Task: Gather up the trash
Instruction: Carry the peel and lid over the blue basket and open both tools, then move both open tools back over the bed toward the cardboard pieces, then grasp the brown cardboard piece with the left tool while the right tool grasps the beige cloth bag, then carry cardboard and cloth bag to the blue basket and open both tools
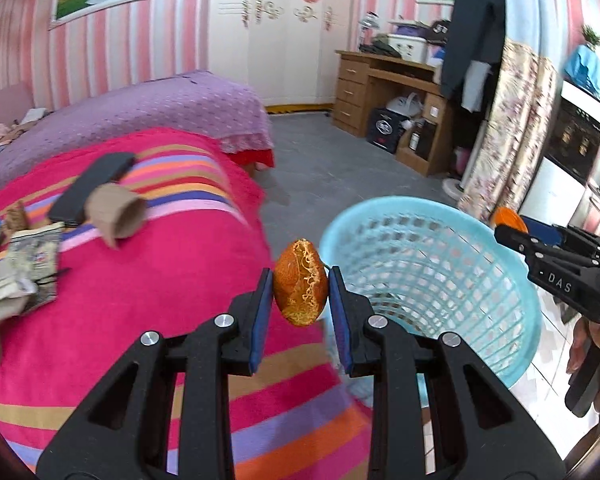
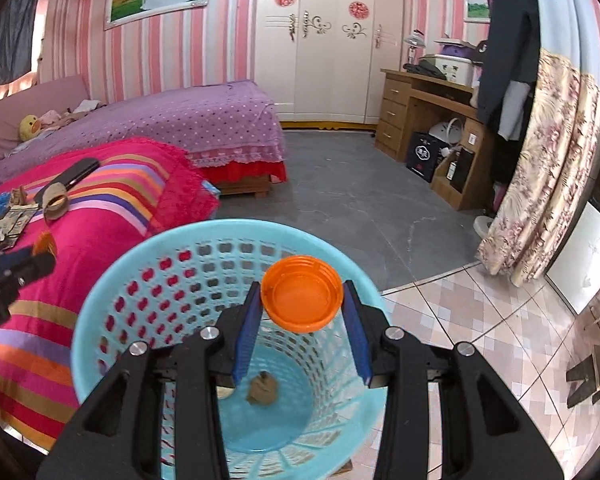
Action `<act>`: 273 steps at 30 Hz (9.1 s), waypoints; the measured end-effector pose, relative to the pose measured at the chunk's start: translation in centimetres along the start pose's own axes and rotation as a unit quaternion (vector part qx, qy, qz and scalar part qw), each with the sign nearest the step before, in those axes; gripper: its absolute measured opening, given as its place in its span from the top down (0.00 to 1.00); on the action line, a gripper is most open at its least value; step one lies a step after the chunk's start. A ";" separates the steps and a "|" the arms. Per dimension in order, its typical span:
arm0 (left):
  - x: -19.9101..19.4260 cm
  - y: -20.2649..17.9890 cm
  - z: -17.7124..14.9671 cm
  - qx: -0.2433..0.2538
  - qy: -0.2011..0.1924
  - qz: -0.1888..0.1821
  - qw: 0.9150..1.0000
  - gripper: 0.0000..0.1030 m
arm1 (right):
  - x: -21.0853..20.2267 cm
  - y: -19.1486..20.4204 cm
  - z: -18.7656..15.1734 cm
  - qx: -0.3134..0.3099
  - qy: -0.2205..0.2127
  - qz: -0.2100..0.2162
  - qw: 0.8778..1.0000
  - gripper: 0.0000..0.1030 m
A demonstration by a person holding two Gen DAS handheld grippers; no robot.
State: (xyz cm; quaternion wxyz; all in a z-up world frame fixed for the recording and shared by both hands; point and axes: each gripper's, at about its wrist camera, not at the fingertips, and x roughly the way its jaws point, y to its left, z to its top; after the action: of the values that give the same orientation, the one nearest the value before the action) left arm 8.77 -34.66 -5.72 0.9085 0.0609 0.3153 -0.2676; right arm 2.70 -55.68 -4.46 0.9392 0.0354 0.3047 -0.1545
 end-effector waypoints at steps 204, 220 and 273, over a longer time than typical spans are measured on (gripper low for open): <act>-11.8 26.2 -4.4 -0.141 -0.008 0.204 0.969 0.49 | -3.6 28.0 2.9 -0.134 -0.036 0.143 0.980 0.57; -9.8 17.7 -1.5 -0.093 -0.027 0.179 0.979 0.49 | -3.3 15.0 2.6 -0.067 -0.038 0.081 0.994 0.57; 0.9 0.9 2.3 -0.015 0.000 0.035 0.999 0.10 | 1.2 -0.1 -0.6 0.010 -0.010 0.007 1.000 0.48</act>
State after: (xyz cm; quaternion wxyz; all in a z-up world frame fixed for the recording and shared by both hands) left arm 11.10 -34.91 -4.54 0.9181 0.0581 0.3168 -0.2310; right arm 3.22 -56.04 -5.67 0.9429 0.0454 0.2932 -0.1514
